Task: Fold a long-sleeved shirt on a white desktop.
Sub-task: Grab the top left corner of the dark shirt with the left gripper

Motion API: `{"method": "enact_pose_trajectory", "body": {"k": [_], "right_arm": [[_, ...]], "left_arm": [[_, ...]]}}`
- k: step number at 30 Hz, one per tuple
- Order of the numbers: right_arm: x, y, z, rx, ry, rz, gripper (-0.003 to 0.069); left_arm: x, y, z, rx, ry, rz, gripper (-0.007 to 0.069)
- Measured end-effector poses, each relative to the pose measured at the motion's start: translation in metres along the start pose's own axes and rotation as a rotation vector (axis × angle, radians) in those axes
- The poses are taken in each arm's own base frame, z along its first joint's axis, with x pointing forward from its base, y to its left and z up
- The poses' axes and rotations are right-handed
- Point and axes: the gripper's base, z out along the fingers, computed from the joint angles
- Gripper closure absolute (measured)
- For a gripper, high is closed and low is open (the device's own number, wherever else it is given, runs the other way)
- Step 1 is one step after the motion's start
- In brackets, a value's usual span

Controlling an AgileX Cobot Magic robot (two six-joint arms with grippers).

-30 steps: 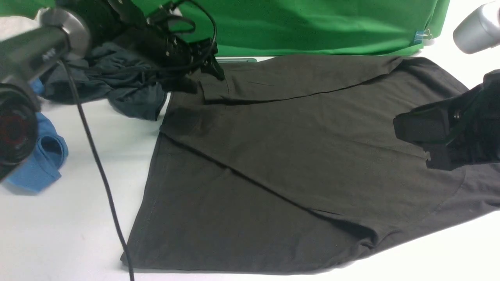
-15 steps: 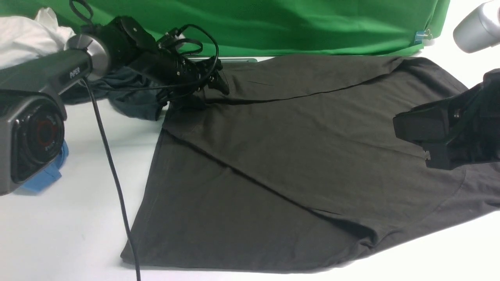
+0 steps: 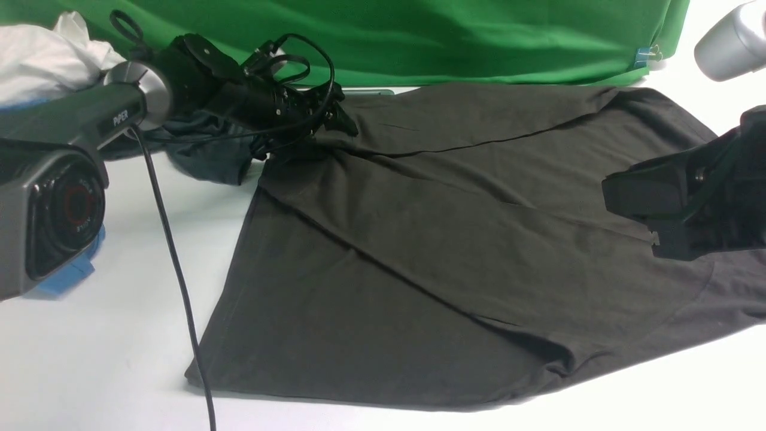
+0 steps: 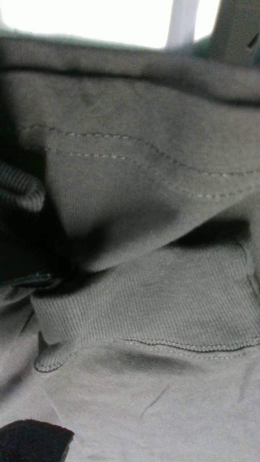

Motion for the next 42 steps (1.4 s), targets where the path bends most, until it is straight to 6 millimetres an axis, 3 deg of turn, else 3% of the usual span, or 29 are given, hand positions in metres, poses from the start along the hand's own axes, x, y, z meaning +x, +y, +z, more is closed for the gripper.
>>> {"method": "enact_pose_trajectory", "body": {"k": [4,11,16,23,33,37,42], "right_arm": [[0.0,0.0,0.0,0.0,0.0,-0.001,0.0416],[0.0,0.0,0.0,0.0,0.0,-0.001,0.0416],[0.0,0.0,0.0,0.0,0.0,-0.001,0.0416],[0.0,0.0,0.0,0.0,0.0,-0.001,0.0416],[0.0,0.0,0.0,0.0,0.0,-0.001,0.0416],[0.0,0.0,0.0,0.0,0.0,-0.001,0.0416],[0.0,0.0,0.0,0.0,0.004,-0.001,0.0416]], "left_arm": [[0.0,0.001,0.001,-0.001,0.003,0.011,0.0172],[0.003,0.003,0.002,-0.002,0.029,0.013,0.0481],[0.003,0.007,0.0,-0.003,0.055,0.011,0.0601],[-0.004,0.009,-0.018,-0.024,0.047,0.038,0.0606],[-0.016,-0.012,-0.06,-0.054,0.007,0.167,0.0606],[-0.013,-0.014,-0.064,-0.085,0.034,0.199,0.0606],[-0.012,-0.005,-0.063,-0.197,0.038,0.117,0.058]]}}
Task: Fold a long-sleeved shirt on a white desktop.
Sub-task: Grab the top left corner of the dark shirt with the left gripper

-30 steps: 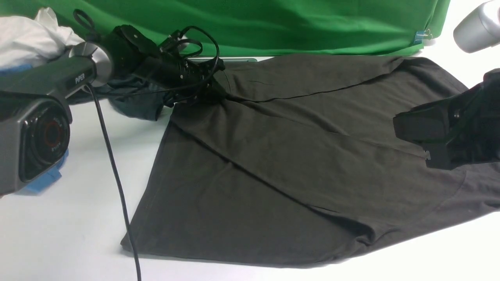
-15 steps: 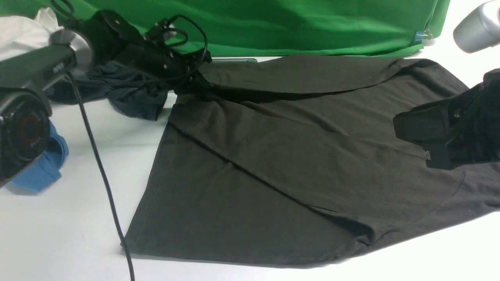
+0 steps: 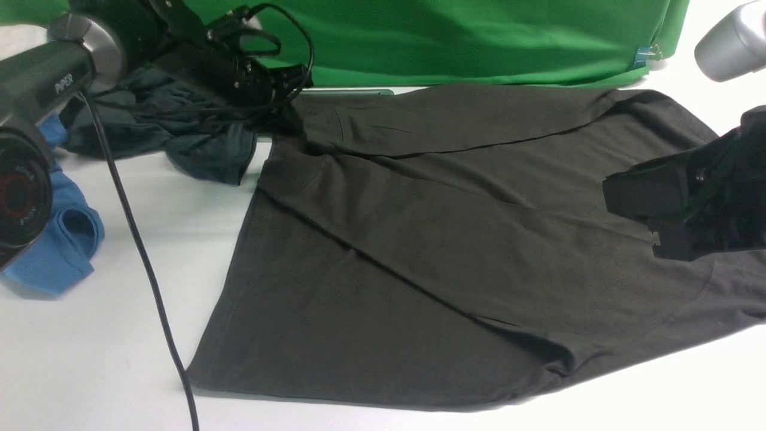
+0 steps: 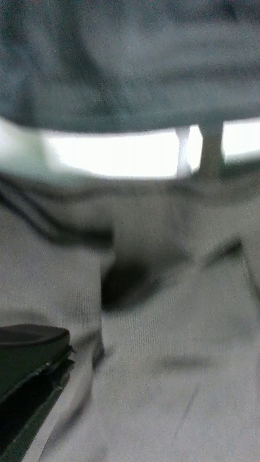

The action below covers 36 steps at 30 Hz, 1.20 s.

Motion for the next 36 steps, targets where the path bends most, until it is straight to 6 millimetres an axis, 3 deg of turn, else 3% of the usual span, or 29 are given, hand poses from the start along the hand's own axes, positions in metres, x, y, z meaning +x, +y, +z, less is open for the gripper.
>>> {"method": "enact_pose_trajectory", "body": {"k": [1,6,8,9,11,17,25,30,34,36], "right_arm": [[0.0,0.0,0.0,0.0,0.0,0.0,0.0416],[0.0,0.0,0.0,0.0,0.0,0.0,0.0416],[0.0,0.0,0.0,0.0,0.0,0.0,0.0416],[0.0,0.0,0.0,0.0,0.0,0.0,0.0416],[0.0,0.0,0.0,0.0,0.0,0.0,0.0416],[0.0,0.0,0.0,0.0,0.0,0.0,0.0416],[0.0,0.0,0.0,0.0,0.0,-0.004,0.0416],[0.0,0.0,0.0,0.0,0.0,-0.009,0.0416],[0.0,0.0,0.0,0.0,0.0,-0.01,0.0416],[0.0,0.0,0.0,0.0,0.0,-0.01,0.0416]], "left_arm": [[0.0,0.0,0.0,0.0,0.001,-0.007,0.058],[0.003,0.005,0.013,-0.02,0.01,-0.063,0.0428],[0.004,0.004,0.02,0.006,0.013,-0.07,0.0333],[0.004,0.004,0.02,0.008,0.01,-0.069,0.0325],[0.001,0.003,0.025,0.037,-0.021,-0.076,0.0216],[-0.004,0.002,0.034,0.098,-0.098,-0.091,0.0095],[0.001,0.001,0.049,0.169,-0.061,-0.122,0.0169],[0.001,0.002,0.049,0.172,-0.066,-0.129,0.0301],[0.0,0.002,0.049,0.169,-0.078,-0.119,0.0477],[0.0,0.002,0.049,0.169,-0.08,-0.112,0.0517]]}}
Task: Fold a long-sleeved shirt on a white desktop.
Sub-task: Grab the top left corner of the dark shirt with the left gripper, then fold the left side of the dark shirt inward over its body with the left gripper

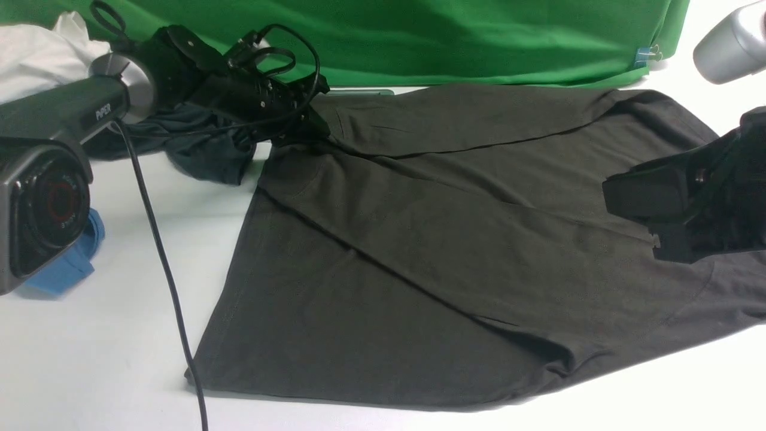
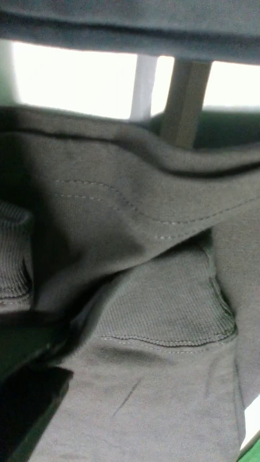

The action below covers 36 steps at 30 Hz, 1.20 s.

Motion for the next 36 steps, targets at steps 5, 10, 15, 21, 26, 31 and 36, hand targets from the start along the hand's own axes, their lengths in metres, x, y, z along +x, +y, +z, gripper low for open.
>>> {"method": "enact_pose_trajectory", "body": {"k": [5,10,15,21,26,31,36], "right_arm": [[0.0,0.0,0.0,0.0,0.0,0.0,0.0416],[0.0,0.0,0.0,0.0,0.0,0.0,0.0416],[0.0,0.0,0.0,0.001,-0.001,-0.002,0.0416],[-0.02,-0.001,-0.016,0.033,-0.068,-0.036,0.0416],[-0.048,-0.007,-0.044,0.133,-0.168,0.013,0.0416],[-0.054,-0.01,-0.056,0.181,-0.182,0.028,0.0416],[-0.048,-0.012,-0.055,0.205,-0.117,0.054,0.0416]], "left_arm": [[0.0,0.0,0.0,0.003,0.004,0.029,0.0591],[0.0,-0.007,-0.008,0.015,0.022,0.075,0.0594],[-0.007,-0.027,-0.042,-0.005,0.006,0.165,0.0594],[-0.007,-0.046,-0.082,-0.053,0.042,0.239,0.0594],[-0.002,-0.051,-0.099,-0.087,0.104,0.281,0.0594],[0.003,-0.056,-0.109,-0.086,0.129,0.284,0.0595],[0.015,-0.054,-0.116,-0.094,0.163,0.269,0.0594]]}}
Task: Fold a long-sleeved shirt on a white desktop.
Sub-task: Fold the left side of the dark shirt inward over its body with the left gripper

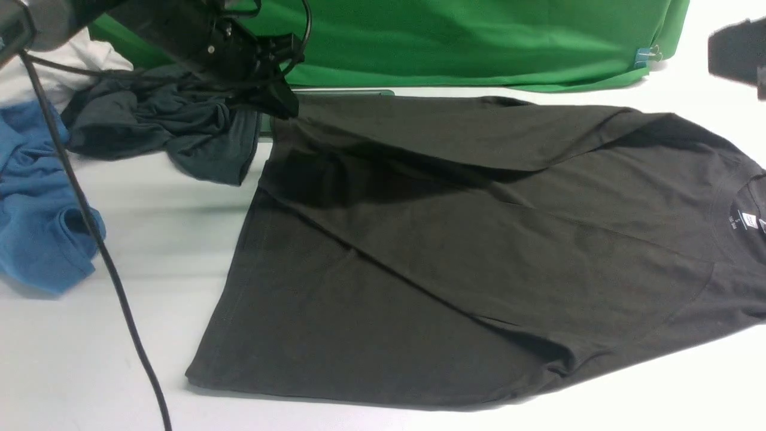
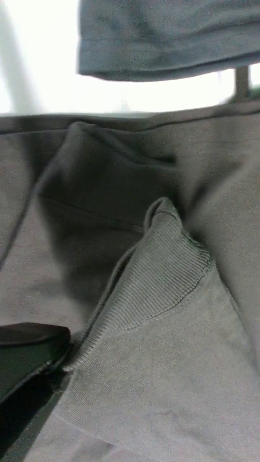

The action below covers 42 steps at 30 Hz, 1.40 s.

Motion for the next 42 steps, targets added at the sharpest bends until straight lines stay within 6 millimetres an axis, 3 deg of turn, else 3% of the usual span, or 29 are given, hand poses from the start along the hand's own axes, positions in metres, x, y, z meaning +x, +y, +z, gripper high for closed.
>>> {"method": "enact_pose_trajectory", "body": {"k": [9,17,25,34,37,42], "right_arm": [[0.003,-0.001,0.0,0.013,0.03,0.0,0.0416],[0.003,-0.001,0.0,0.013,0.029,-0.001,0.0416],[0.003,-0.001,0.0,0.016,0.034,-0.001,0.0416],[0.003,-0.002,0.0,0.017,0.035,-0.002,0.0416],[0.003,-0.002,0.0,0.017,0.036,-0.002,0.0416],[0.003,-0.002,0.0,0.017,0.036,-0.002,0.0416]], "left_arm": [[0.032,-0.005,-0.013,0.024,0.015,-0.029,0.0594],[0.03,-0.031,-0.03,0.248,-0.057,-0.048,0.0594],[0.032,-0.043,-0.048,0.285,-0.078,-0.019,0.0594],[0.029,-0.065,-0.097,0.319,-0.278,0.082,0.0594],[0.032,-0.056,-0.095,0.219,-0.262,0.079,0.0594],[0.059,-0.014,-0.04,0.007,-0.093,-0.002,0.0594]]}}
